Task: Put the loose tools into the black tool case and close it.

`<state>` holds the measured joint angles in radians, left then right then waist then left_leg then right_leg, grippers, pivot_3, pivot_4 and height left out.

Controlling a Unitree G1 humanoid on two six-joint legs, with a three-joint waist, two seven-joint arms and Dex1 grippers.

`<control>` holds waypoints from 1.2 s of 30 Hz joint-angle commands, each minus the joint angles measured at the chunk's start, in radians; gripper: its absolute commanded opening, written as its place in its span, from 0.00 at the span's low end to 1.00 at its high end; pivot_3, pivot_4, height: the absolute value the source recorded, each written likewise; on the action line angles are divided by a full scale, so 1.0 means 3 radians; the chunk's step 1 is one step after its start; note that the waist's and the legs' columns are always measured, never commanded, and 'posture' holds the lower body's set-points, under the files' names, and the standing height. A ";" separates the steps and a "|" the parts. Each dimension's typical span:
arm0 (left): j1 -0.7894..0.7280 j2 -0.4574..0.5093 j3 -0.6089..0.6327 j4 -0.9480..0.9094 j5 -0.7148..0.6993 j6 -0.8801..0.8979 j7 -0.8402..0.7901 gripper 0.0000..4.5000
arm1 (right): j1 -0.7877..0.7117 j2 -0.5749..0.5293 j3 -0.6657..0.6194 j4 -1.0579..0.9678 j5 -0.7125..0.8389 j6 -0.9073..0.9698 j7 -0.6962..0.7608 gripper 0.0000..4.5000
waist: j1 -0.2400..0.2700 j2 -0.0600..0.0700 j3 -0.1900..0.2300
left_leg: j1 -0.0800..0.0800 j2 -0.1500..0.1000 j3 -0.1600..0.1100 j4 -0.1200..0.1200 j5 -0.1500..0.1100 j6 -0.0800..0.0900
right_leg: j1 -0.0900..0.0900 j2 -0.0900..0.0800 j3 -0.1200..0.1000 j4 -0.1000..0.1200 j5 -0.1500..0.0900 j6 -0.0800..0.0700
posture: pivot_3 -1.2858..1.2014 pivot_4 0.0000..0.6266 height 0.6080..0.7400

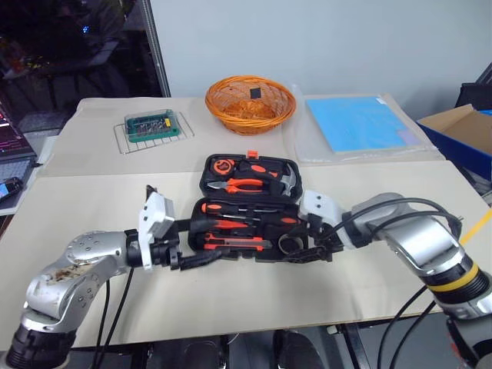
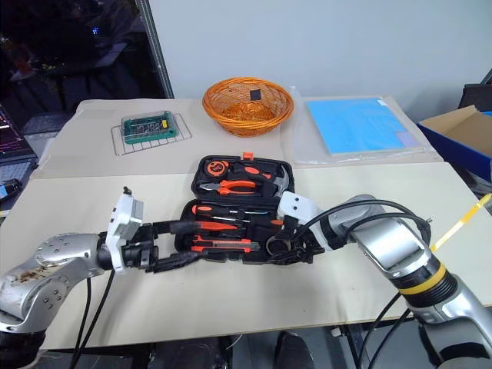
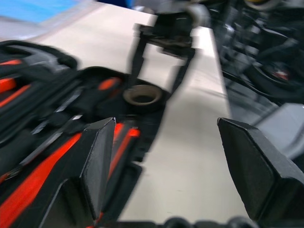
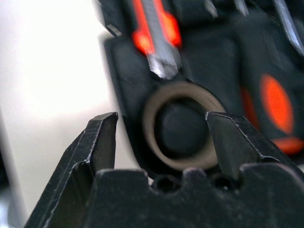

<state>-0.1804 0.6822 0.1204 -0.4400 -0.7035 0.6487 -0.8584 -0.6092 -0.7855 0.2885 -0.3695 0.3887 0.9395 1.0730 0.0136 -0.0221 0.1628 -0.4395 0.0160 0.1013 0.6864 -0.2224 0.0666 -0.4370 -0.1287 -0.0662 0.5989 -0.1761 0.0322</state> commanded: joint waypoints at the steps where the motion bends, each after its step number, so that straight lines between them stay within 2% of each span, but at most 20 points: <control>1: -0.0355 -0.0242 0.0094 0.0191 0.0082 0.0407 0.0819 0.81 | 0.0119 0.0296 -0.0709 -0.0177 0.0090 0.0018 -0.0625 0.73 | 0.0014 -0.0001 0.0000 | 0.0000 0.0000 -0.0001 0.0001 0.0001 0.0000 | 0.0001 0.0000 0.0000 0.0001 0.0001 0.0003 | 0.52 0.24 1.00; 3: -0.0596 -0.0369 0.0055 0.0346 0.0220 0.0722 0.1276 0.81 | 0.0091 0.0619 -0.1068 -0.0131 0.0153 0.0437 -0.1099 0.73 | 0.0019 -0.0002 0.0000 | 0.0002 -0.0001 -0.0005 0.0011 0.0002 0.0000 | 0.0007 0.0000 -0.0001 0.0006 0.0003 0.0008 | 0.52 0.24 1.00; 7: -0.1075 -0.0610 -0.0026 0.0785 0.0383 0.1118 0.1736 0.81 | -0.0013 0.0641 -0.1133 -0.0074 -0.0068 0.0893 -0.1600 0.73 | 0.0027 -0.0003 0.0001 | -0.0001 -0.0005 -0.0004 0.0029 0.0001 0.0002 | 0.0003 -0.0003 0.0004 0.0033 0.0002 0.0009 | 0.52 0.24 1.00; 9: -0.1301 -0.0710 -0.0061 0.1120 0.0483 0.1322 0.1892 0.81 | -0.0140 0.0804 -0.1243 0.0168 -0.0097 0.1105 -0.1845 0.73 | 0.0012 -0.0003 0.0001 | -0.0001 -0.0005 -0.0002 0.0030 0.0002 0.0002 | 0.0000 -0.0003 0.0005 0.0036 0.0003 0.0008 | 0.52 0.24 1.00; 11: -0.1616 -0.0881 -0.0033 0.1608 0.0574 0.1355 0.2025 0.81 | -0.0285 0.0884 -0.1170 0.0506 -0.0177 0.1105 -0.1977 0.73 | -0.0005 -0.0003 0.0001 | -0.0001 -0.0006 -0.0001 0.0029 0.0003 0.0002 | -0.0001 -0.0002 0.0006 0.0039 0.0003 0.0005 | 0.52 0.24 1.00; 14: -0.1996 -0.1008 0.0014 0.2247 0.0715 0.1248 0.2090 0.81 | -0.0593 0.1201 -0.1285 0.1140 -0.0270 0.1025 -0.2288 0.73 | -0.0036 -0.0007 0.0003 | 0.0000 -0.0007 0.0004 0.0029 0.0009 0.0003 | -0.0004 0.0002 0.0006 0.0039 0.0003 0.0006 | 0.52 0.24 1.00; 20: -0.2506 -0.1039 0.0005 0.3229 0.1037 0.0732 0.2075 0.81 | -0.0994 0.1480 -0.1342 0.2230 -0.0434 0.0488 -0.2524 0.73 | -0.0084 -0.0007 0.0004 | -0.0001 -0.0009 0.0006 0.0025 0.0008 0.0004 | -0.0006 0.0002 0.0010 0.0042 0.0005 0.0003 | 0.52 0.24 1.00; 22: -0.2639 -0.1030 0.0014 0.3525 0.1120 0.0594 0.2062 0.81 | -0.1085 0.1513 -0.1263 0.2581 -0.0503 0.0265 -0.2511 0.61 | -0.0084 -0.0007 0.0004 | -0.0002 -0.0008 0.0008 0.0022 0.0008 0.0004 | -0.0006 0.0001 0.0009 0.0042 0.0005 0.0003 | 0.52 0.24 1.00; 23: -0.2687 -0.1030 0.0023 0.3658 0.1146 0.0538 0.2035 0.76 | -0.1130 0.1536 -0.1251 0.2730 -0.0511 0.0179 -0.2485 0.56 | -0.0084 -0.0007 0.0004 | -0.0003 -0.0009 0.0009 0.0022 0.0008 0.0003 | -0.0006 0.0001 0.0009 0.0041 0.0005 0.0003 | 0.52 0.24 1.00; 25: -0.2763 -0.1045 -0.0012 0.3879 0.1210 0.0434 0.1935 0.63 | -0.1199 0.1553 -0.1198 0.2968 -0.0561 0.0024 -0.2438 0.39 | -0.0092 -0.0007 0.0003 | -0.0005 -0.0009 0.0010 0.0021 0.0009 0.0003 | -0.0006 0.0001 0.0008 0.0041 0.0005 0.0004 | 0.52 0.24 1.00; 26: -0.2793 -0.1057 -0.0023 0.3966 0.1239 0.0382 0.1893 0.57 | -0.1224 0.1556 -0.1172 0.3050 -0.0588 -0.0037 -0.2424 0.33 | -0.0098 -0.0007 0.0003 | -0.0005 -0.0009 0.0011 0.0020 0.0010 0.0001 | -0.0006 0.0001 0.0008 0.0042 0.0005 0.0004 | 0.52 0.24 1.00; 28: -0.2829 -0.1083 -0.0050 0.4064 0.1277 0.0352 0.1798 0.41 | -0.1236 0.1535 -0.1120 0.3099 -0.0608 -0.0093 -0.2361 0.17 | -0.0109 -0.0006 0.0003 | -0.0004 -0.0008 0.0011 0.0021 0.0011 -0.0001 | -0.0004 0.0001 0.0008 0.0042 0.0006 0.0005 | 0.52 0.24 1.00; 29: -0.2828 -0.1083 -0.0084 0.4068 0.1289 0.0382 0.1714 0.35 | -0.1226 0.1518 -0.1103 0.3079 -0.0604 -0.0105 -0.2329 0.13 | -0.0111 -0.0006 0.0003 | -0.0004 -0.0007 0.0011 0.0021 0.0010 0.0001 | -0.0004 0.0001 0.0008 0.0041 0.0007 0.0006 | 0.52 0.24 1.00; 30: -0.2817 -0.1078 -0.0116 0.4045 0.1289 0.0441 0.1628 0.25 | -0.1209 0.1502 -0.1093 0.3034 -0.0598 -0.0117 -0.2296 0.02 | -0.0112 -0.0007 0.0003 | -0.0003 -0.0007 0.0009 0.0022 0.0009 0.0003 | -0.0004 0.0000 0.0008 0.0041 0.0007 0.0006 | 0.52 0.24 1.00; 33: -0.2581 -0.1005 -0.0153 0.3553 0.1176 0.0804 0.1442 0.01 | -0.1051 0.1411 -0.1000 0.2630 -0.0564 -0.0032 -0.2112 0.00 | -0.0103 -0.0006 0.0003 | -0.0001 -0.0006 0.0007 0.0022 0.0010 0.0001 | -0.0006 -0.0001 0.0008 0.0043 0.0007 0.0005 | 0.52 0.24 1.00; 36: -0.2260 -0.0979 -0.0046 0.2834 0.0966 0.1192 0.1448 0.00 | -0.0891 0.1368 -0.0931 0.2171 -0.0520 -0.0041 -0.1993 0.00 | -0.0112 -0.0005 0.0003 | -0.0002 -0.0005 0.0007 0.0018 0.0008 0.0001 | -0.0007 -0.0002 0.0010 0.0044 0.0007 0.0005 | 0.52 0.24 1.00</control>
<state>-0.8931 0.3950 0.1157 0.5074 -0.3658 0.9161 -0.3925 -0.8724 -0.3587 -0.0030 0.3840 0.2215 0.9330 0.4529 -0.0201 -0.0236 0.1636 -0.4404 0.0145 0.1036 0.6916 -0.2183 0.0622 -0.4390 -0.1293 -0.0632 0.6136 -0.1740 0.0337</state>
